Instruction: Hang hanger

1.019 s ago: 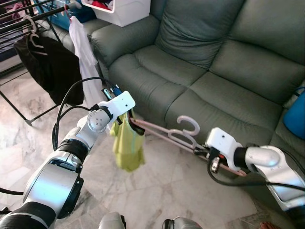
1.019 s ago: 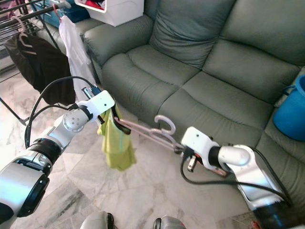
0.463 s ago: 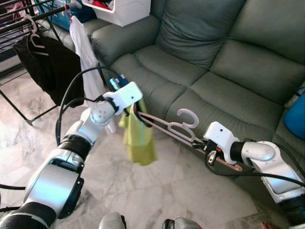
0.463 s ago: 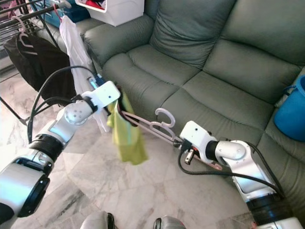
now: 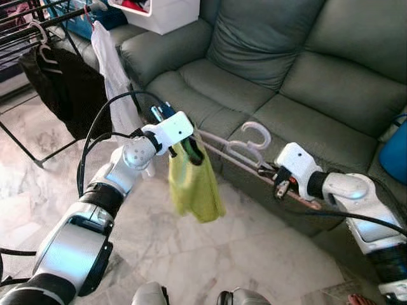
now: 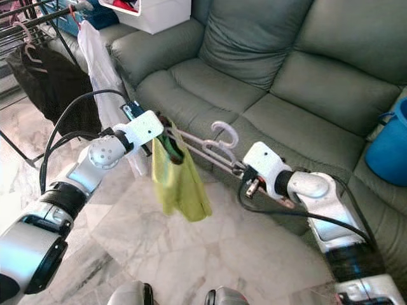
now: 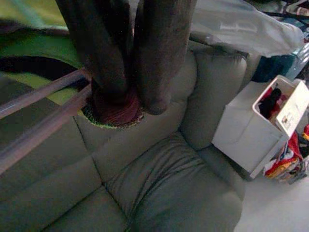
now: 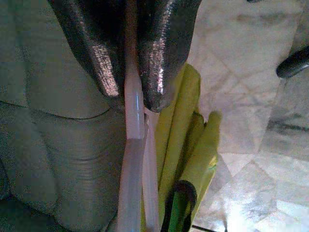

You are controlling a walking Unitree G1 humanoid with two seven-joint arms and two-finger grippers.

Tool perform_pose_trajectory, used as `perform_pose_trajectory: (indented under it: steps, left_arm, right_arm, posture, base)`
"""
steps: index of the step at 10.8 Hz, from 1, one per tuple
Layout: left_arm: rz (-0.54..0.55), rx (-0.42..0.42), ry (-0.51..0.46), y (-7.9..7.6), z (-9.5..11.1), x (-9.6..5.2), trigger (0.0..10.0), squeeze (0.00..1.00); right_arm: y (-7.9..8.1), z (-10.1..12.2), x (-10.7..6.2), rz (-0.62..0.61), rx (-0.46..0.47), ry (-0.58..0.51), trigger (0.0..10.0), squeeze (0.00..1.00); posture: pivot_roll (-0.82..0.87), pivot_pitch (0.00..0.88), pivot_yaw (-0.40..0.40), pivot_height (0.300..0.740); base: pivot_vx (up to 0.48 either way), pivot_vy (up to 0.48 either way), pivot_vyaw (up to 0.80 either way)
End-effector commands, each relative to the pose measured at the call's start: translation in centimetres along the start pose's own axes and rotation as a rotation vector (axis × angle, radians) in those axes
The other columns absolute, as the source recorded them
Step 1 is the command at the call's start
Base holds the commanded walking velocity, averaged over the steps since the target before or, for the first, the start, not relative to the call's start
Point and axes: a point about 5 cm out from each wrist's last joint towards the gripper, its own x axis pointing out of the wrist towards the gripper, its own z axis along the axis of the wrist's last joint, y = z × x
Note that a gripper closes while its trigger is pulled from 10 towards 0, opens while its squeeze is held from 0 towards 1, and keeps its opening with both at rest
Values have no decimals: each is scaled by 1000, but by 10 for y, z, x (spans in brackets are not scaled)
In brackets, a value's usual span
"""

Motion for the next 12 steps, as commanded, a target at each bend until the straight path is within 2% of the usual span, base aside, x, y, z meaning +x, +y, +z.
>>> perform_pose_trajectory:
  steps: [1, 4, 5, 7, 8, 9, 12]
  left_arm:
    - [-6, -4, -22, 1, 6, 1, 10000, 0]
    - [-4, -25, -33, -1, 14, 3, 10000, 0]
    - [4, -48, -27, -1, 14, 3, 10000, 0]
    - [10, -43, -34, 1, 18, 4, 10000, 0]
    - [17, -45, -31, 2, 18, 4, 10000, 0]
    - [20, -45, -25, 3, 18, 3, 10000, 0]
    - [18, -45, -26, 2, 20, 4, 10000, 0]
  right_arm:
    - [-5, 6, 1, -12, -11, -26, 10000, 0]
    - [-3, 4, 17, 6, 35, -12, 10000, 0]
    - [-1, 2, 23, 15, 78, -3, 10000, 0]
    - [15, -7, 29, 105, 126, 31, 10000, 0]
    - [33, -18, 26, 214, 141, 74, 10000, 0]
    - [39, -22, 21, 264, 154, 91, 10000, 0]
    - [46, -29, 11, 327, 153, 126, 10000, 0]
  posture:
    - [-105, 75, 9, 740]
    - [-101, 75, 7, 740]
    - [-101, 75, 7, 740]
    - [-100, 76, 1, 740]
    - [-100, 76, 1, 740]
    - [-104, 79, 4, 740]
    - [-111, 79, 6, 740]
  base:
    - [0, 0, 0]
    - [0, 0, 0]
    - [0, 0, 0]
    - [0, 0, 0]
    - [0, 0, 0]
    - [0, 0, 0]
    - [0, 0, 0]
